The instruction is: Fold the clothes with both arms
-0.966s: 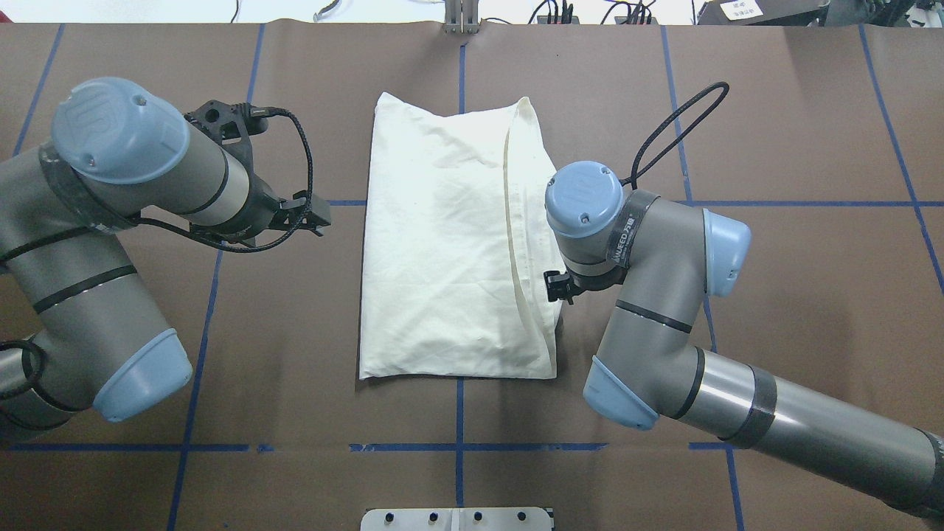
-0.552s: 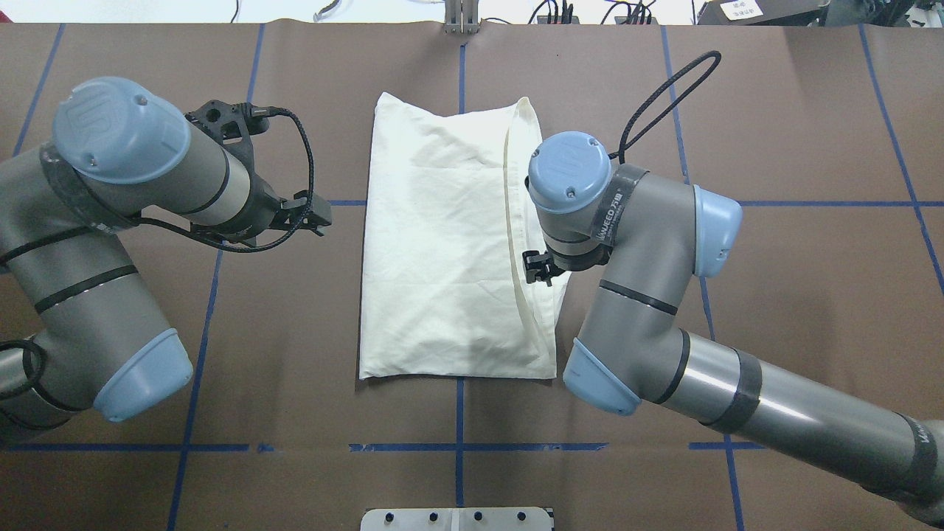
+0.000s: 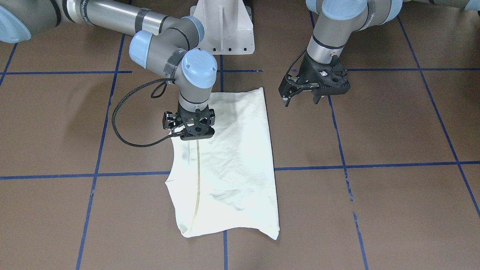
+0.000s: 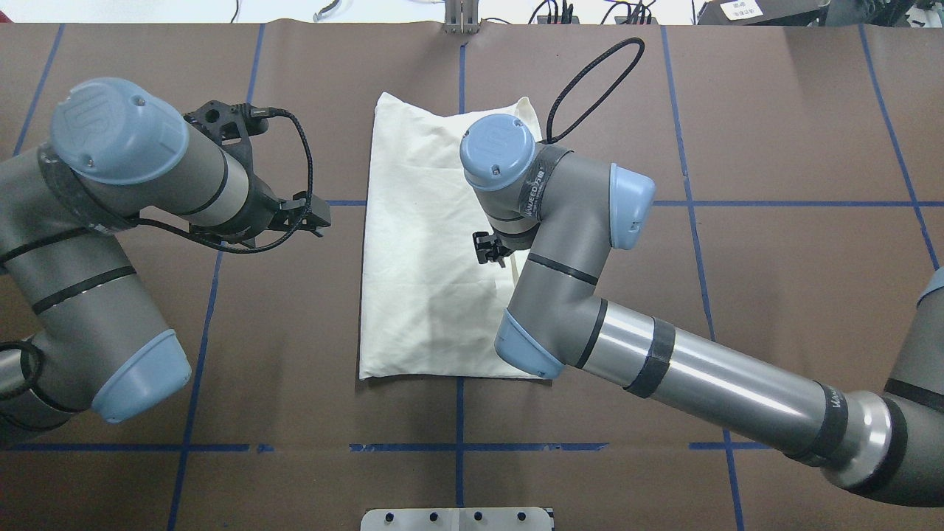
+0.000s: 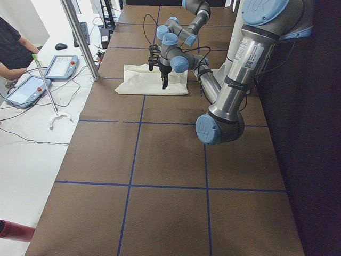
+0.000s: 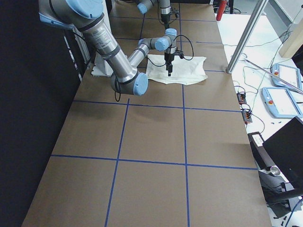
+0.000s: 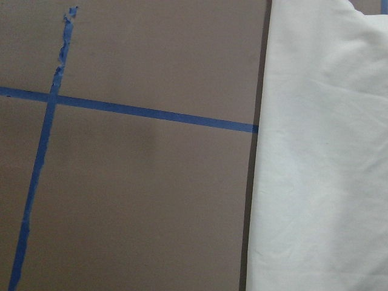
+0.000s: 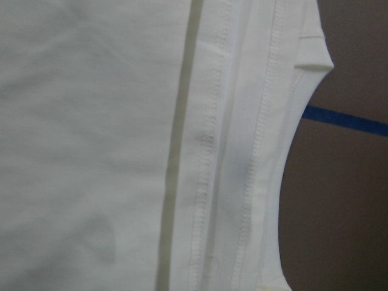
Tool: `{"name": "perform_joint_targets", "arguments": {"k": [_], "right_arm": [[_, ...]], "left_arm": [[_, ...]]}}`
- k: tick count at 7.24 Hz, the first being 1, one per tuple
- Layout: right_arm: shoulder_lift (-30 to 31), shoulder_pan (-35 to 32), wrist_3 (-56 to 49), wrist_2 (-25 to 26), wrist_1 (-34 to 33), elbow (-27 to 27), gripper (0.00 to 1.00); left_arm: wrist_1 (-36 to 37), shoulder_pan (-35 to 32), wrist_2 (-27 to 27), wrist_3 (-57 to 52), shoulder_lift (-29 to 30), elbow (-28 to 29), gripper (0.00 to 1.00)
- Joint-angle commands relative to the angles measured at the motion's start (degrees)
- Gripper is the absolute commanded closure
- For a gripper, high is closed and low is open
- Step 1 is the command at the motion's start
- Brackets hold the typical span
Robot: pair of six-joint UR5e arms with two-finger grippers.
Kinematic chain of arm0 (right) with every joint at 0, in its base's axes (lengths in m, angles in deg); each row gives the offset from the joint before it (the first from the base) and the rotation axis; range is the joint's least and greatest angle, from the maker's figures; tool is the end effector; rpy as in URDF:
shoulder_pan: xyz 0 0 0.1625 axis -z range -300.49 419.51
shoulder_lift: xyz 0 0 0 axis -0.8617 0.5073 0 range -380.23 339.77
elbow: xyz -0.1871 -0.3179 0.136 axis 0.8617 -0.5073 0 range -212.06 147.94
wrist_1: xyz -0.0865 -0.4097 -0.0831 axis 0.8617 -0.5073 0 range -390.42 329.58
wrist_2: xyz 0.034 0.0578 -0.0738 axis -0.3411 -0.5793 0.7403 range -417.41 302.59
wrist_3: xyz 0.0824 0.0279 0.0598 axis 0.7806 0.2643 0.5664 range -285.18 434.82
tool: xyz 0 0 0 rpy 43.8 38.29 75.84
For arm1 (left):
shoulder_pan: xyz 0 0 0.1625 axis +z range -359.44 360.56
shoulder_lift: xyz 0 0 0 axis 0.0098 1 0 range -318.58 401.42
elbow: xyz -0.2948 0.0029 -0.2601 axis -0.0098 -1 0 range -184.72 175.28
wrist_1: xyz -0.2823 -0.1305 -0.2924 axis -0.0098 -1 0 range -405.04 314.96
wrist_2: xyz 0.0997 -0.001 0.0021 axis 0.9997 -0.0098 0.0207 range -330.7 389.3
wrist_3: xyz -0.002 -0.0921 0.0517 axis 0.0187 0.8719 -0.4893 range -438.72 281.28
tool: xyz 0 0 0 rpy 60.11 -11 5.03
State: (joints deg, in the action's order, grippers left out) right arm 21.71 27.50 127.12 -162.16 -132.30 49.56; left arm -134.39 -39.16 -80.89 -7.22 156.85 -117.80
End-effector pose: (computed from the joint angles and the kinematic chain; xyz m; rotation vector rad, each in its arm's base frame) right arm -0.5713 -0.4827 0.2102 0.0686 -0.5406 -0.1591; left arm 0.3826 -0.4438 0.2064 0.1125 0.8839 -0.1986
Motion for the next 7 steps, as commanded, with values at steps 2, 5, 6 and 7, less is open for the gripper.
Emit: {"name": "perform_joint_targets", "arguments": {"k": [2, 5, 6, 7], "right_arm": [[-0.46, 0.02, -0.44, 0.16, 1.6, -3.56, 0.0], [-0.11, -0.33, -1.76, 0.07, 1.51, -4.45, 0.0], [-0.03, -0.59, -1.76, 0.07, 1.42, -4.45, 0.0], [0.41, -1.29, -2.46, -0.28, 1.25, -4.45, 0.0]], "left_arm": [[-0.04, 0.0, 0.06, -0.05, 0.15, 0.14, 0.0], [-0.04, 0.09, -0.02, 0.04, 0.23, 0.32, 0.0], [-0.04, 0.17, -0.02, 0.04, 0.32, 0.32, 0.0], [-0.12, 0.26, 0.06, 0.13, 0.32, 0.49, 0.0]]}}
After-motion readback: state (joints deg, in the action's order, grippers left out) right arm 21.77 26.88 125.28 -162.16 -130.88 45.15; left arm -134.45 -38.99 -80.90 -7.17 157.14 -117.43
